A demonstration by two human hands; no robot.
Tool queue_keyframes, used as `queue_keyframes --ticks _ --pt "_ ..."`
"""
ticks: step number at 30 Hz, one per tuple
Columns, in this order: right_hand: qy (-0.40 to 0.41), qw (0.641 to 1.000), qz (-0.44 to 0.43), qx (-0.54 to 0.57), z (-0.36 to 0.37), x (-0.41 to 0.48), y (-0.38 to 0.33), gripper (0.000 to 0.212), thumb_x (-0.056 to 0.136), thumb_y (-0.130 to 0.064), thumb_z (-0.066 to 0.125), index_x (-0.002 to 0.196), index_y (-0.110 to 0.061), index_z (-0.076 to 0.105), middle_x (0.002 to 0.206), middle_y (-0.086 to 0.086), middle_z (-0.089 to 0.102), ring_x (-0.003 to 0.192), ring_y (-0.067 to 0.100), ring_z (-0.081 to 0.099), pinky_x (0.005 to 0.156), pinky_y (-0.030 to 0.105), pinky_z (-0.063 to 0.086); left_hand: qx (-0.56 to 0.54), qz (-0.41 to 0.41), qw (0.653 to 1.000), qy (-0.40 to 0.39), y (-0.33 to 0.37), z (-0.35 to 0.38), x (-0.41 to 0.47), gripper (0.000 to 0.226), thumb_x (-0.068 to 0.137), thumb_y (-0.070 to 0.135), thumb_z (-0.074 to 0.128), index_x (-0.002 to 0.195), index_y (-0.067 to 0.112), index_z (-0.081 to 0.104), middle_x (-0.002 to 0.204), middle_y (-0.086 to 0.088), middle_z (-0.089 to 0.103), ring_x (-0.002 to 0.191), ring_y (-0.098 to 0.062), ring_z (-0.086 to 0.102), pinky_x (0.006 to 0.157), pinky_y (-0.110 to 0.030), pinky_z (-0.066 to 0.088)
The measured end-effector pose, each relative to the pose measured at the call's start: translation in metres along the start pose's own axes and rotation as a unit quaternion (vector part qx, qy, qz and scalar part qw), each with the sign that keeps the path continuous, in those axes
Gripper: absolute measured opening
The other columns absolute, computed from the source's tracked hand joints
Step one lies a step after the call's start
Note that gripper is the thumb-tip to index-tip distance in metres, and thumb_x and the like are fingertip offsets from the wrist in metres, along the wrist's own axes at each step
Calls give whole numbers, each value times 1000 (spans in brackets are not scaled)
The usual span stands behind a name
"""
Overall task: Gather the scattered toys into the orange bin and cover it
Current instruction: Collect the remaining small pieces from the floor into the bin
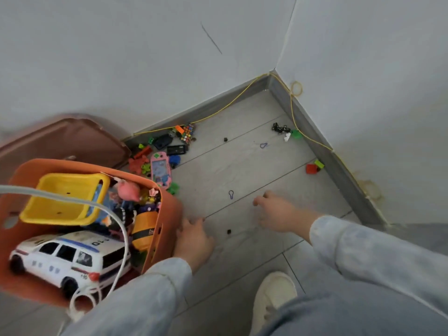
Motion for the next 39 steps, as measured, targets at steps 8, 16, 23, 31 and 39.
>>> queue_keyframes --ticks 8,16,23,31,39 --pt "8 1000 -21 14 54 14 2 61 86 -45 68 136 -20 44 130 8 40 113 29 49 94 35 46 13 -57 998 24 -32 33 24 50 88 19 54 137 17 43 131 -21 40 115 -40 48 94 -41 43" --pt "58 984 -167 -31 71 39 -82 35 86 -31 67 116 -17 57 112 11 50 101 34 53 83 40 47 -14 84 994 73 -7 31 39 25 90 15 54 112 21 65 115 -5 49 103 -28 57 86 -28 36" --pt "116 988 -59 88 46 50 -31 5 81 -14 61 86 -13 62 91 7 54 83 32 59 69 30 38 -78 147 980 107 52 7 70 20 90 16 57 106 17 68 111 -7 53 94 -28 60 87 -30 45" --pt "255 922 188 222 -22 29 123 10 77 -9 65 76 -18 61 87 4 56 82 23 55 70 24 34 -50 219 969 104 106 -5 117 11 88 22 66 95 14 66 105 -6 49 85 -28 58 83 -38 52" --pt "305 925 188 125 -53 34 154 21 84 -14 64 104 -11 61 113 11 43 94 33 53 80 30 40 -25 263 959 105 112 11 122 12 82 3 67 91 10 71 98 -11 60 84 -33 61 76 -33 49"
Point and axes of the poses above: each hand's wrist, its own x-axis towards the middle knuckle, its own z-axis out of the palm, y = z × x, the point moved 8 cm from there along x, towards the middle knuckle
